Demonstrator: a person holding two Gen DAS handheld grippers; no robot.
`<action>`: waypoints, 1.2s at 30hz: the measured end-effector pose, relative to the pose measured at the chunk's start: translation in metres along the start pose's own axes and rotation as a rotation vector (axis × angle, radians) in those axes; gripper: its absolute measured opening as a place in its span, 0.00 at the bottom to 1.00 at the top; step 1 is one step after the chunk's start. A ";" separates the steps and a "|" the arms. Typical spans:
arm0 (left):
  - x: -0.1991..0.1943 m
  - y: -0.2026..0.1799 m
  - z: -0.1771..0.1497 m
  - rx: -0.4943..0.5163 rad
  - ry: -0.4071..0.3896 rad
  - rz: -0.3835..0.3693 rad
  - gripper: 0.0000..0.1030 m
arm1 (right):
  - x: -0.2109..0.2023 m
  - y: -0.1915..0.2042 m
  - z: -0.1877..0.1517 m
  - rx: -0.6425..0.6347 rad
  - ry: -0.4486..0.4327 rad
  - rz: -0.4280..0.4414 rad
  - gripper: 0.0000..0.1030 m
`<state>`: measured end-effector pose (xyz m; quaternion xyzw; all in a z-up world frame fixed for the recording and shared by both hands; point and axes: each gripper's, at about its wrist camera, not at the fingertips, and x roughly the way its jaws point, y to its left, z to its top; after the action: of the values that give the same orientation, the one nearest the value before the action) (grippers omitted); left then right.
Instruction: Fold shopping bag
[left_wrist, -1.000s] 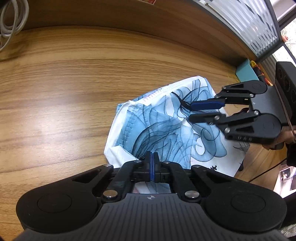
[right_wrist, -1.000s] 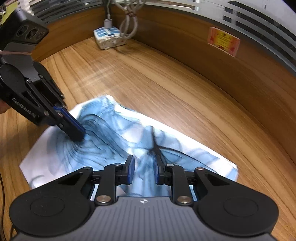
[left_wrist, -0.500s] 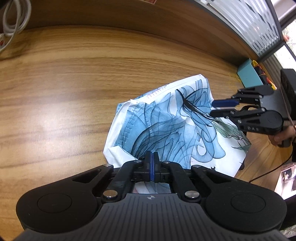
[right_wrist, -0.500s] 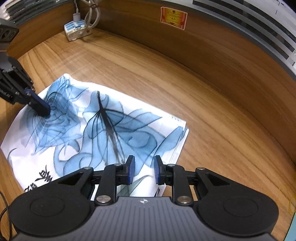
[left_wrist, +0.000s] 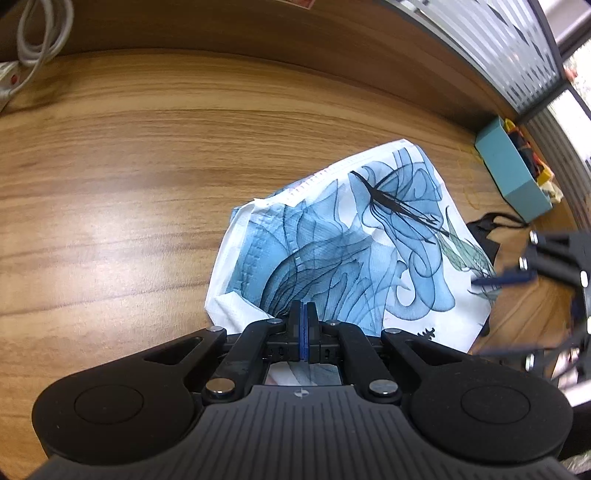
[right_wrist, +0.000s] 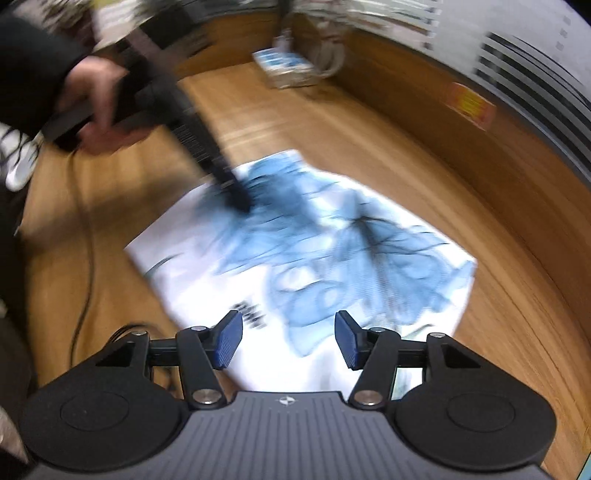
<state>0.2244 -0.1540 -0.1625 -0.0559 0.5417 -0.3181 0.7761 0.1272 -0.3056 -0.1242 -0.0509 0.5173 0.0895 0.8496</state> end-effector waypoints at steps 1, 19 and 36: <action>-0.001 -0.001 -0.002 -0.009 -0.004 0.006 0.02 | 0.001 0.009 0.000 -0.010 0.006 0.000 0.60; -0.004 -0.023 -0.025 -0.199 -0.028 0.099 0.02 | 0.009 0.045 0.015 0.247 0.043 -0.080 0.52; -0.004 -0.041 -0.044 -0.195 0.079 0.047 0.02 | 0.028 -0.022 0.004 0.346 0.123 -0.245 0.38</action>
<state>0.1670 -0.1734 -0.1595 -0.1058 0.6015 -0.2477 0.7521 0.1482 -0.3231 -0.1475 0.0280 0.5656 -0.1078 0.8171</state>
